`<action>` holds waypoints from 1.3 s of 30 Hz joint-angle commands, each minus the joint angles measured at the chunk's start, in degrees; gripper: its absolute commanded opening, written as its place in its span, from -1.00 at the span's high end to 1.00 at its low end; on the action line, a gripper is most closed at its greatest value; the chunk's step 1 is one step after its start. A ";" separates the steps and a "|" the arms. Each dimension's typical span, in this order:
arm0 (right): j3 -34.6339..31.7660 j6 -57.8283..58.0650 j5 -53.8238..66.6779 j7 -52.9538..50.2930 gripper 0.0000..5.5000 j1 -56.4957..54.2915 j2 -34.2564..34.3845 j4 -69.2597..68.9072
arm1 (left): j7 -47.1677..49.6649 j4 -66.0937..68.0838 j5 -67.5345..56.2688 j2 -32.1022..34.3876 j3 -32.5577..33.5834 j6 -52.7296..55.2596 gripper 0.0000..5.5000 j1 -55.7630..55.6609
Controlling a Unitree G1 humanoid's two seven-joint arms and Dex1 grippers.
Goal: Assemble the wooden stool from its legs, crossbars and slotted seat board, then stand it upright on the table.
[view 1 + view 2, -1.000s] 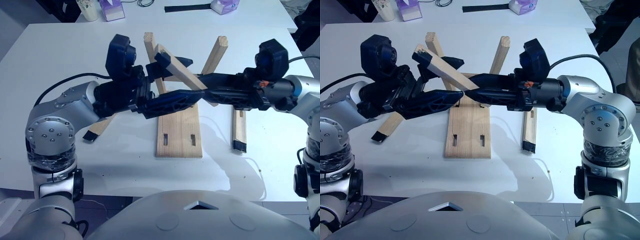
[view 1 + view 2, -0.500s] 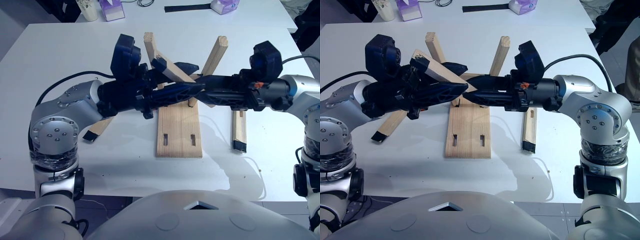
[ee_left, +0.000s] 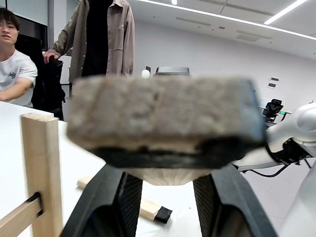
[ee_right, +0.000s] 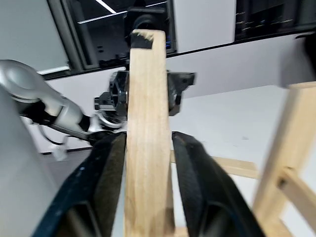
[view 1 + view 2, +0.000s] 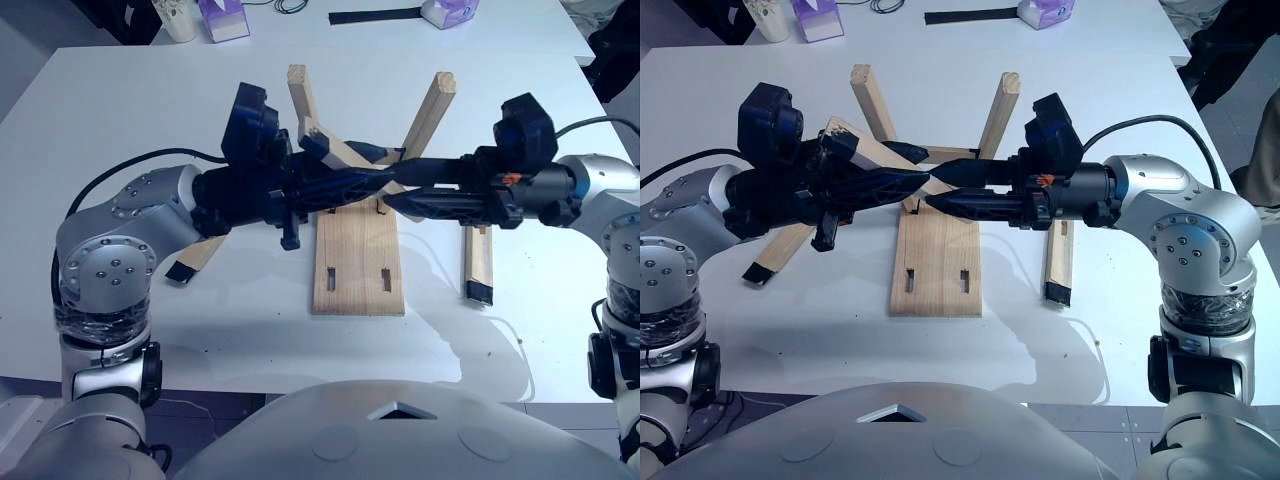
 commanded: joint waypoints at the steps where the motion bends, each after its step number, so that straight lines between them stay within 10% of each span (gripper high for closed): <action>1: 1.34 -2.47 -5.68 -0.57 0.11 1.96 -1.46 0.00 | -1.82 0.93 2.27 1.59 0.57 -0.44 0.53 0.38; 11: -5.82 -7.07 -10.26 -3.79 0.09 16.49 -3.33 -6.50 | -21.87 13.38 21.53 23.61 16.83 -9.44 0.53 13.78; 25: -3.78 -11.37 -16.00 -8.03 0.09 20.63 -1.56 -7.36 | -18.96 48.93 61.64 19.11 4.45 -57.31 0.53 19.22; 39: -3.34 -13.66 -18.87 -8.69 0.09 23.05 -1.38 -7.23 | -32.77 29.97 49.18 22.64 6.53 -41.90 0.53 30.15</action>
